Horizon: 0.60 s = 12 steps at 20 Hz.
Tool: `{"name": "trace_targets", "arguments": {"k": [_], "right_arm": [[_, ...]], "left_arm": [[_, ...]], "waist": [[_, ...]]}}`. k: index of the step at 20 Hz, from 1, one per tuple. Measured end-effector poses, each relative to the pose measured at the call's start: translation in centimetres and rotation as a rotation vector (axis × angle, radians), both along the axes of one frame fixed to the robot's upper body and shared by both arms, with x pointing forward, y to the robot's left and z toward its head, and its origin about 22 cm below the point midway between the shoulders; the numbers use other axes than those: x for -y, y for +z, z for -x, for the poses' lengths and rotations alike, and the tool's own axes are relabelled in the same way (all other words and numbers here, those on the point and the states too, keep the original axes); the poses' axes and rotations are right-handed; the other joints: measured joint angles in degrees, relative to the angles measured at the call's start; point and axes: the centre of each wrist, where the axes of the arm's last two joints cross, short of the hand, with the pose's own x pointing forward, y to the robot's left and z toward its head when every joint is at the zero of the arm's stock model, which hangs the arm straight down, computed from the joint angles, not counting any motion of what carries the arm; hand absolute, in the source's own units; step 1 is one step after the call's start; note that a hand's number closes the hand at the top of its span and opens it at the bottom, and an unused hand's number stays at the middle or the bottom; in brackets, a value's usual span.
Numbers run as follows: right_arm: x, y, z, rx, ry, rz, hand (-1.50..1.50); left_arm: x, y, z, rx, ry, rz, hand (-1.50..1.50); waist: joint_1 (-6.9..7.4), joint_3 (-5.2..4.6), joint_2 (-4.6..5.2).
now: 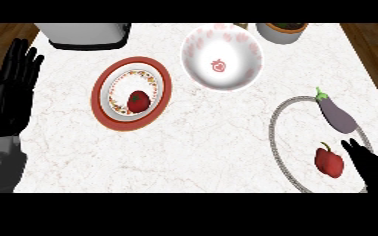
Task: Pick the bell pepper from the placemat and place it in the bowl
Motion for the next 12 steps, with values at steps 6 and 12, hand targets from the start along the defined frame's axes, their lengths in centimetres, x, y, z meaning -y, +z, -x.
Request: {"name": "trace_targets", "arguments": {"k": [6,12], "right_arm": [[1.0,-2.2,-0.6,0.018,0.006,-0.011,-1.50],[1.6,-3.7,-1.5,0.031,0.050,-0.024,-1.50]], "left_arm": [[-0.1,0.0,-0.3,0.005,0.005,0.002,0.00],[-0.1,-0.2,-0.7,0.003,0.006,0.002,0.00]], "waist": [[-0.09,0.00,-0.01],[-0.08,0.00,0.00]]}}
